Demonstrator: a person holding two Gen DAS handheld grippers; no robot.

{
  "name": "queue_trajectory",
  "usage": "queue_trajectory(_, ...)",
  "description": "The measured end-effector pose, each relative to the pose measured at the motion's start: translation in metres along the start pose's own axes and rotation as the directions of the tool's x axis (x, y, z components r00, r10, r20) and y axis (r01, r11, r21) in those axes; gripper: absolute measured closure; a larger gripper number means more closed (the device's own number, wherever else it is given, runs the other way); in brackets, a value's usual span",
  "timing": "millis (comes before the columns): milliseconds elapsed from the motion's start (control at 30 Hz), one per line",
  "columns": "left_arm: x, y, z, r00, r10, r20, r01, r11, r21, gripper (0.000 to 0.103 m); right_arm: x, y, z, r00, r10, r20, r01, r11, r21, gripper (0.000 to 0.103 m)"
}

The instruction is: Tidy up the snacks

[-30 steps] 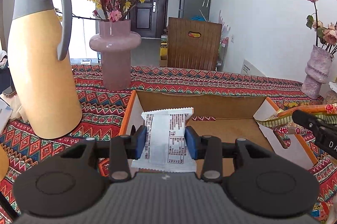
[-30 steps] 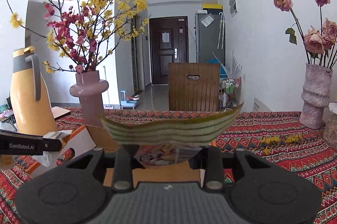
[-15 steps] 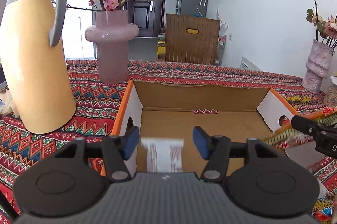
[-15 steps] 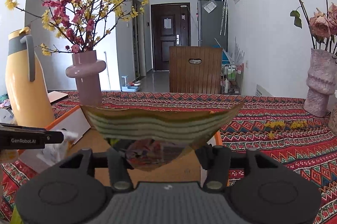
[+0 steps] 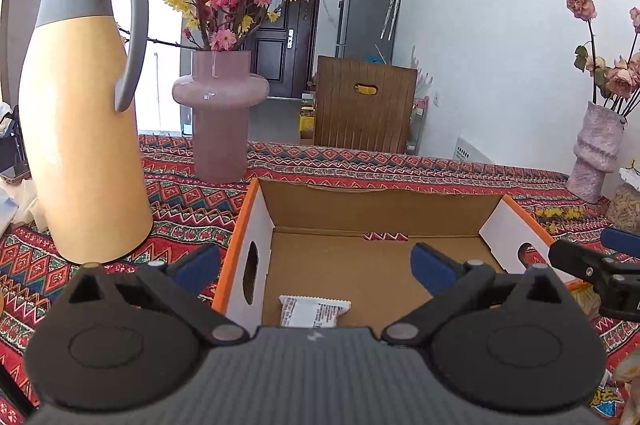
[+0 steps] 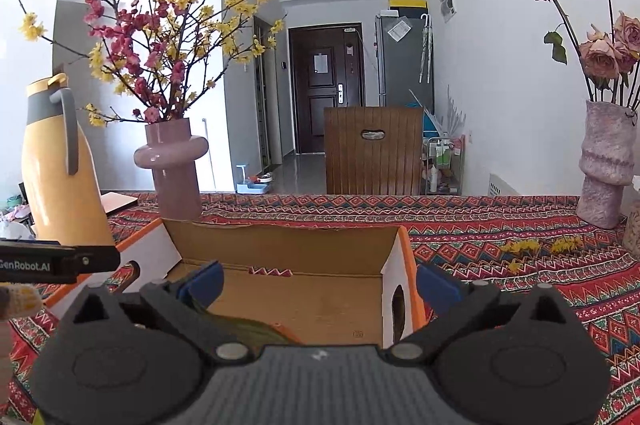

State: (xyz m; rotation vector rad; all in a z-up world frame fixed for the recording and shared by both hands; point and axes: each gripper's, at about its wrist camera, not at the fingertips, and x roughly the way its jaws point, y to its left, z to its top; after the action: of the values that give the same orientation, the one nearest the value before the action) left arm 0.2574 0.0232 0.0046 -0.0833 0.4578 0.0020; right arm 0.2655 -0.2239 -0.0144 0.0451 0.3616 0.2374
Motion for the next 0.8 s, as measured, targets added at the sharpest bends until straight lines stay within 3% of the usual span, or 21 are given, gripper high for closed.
queue_trajectory(433, -0.012, -0.002, 0.009, 1.000, 0.025, -0.002, -0.025, 1.000, -0.011, 0.000, -0.014, 0.006, 0.011, 0.998, -0.034, 0.052, 0.036, 0.999, -0.034, 0.000)
queue_trajectory(800, -0.057, -0.005, 0.021, 0.998, 0.044, 0.051, -0.045, 0.999, 0.017, 0.000, -0.050, 0.012, 0.030, 0.991, -0.066, 0.121, 0.074, 0.995, -0.067, 0.000)
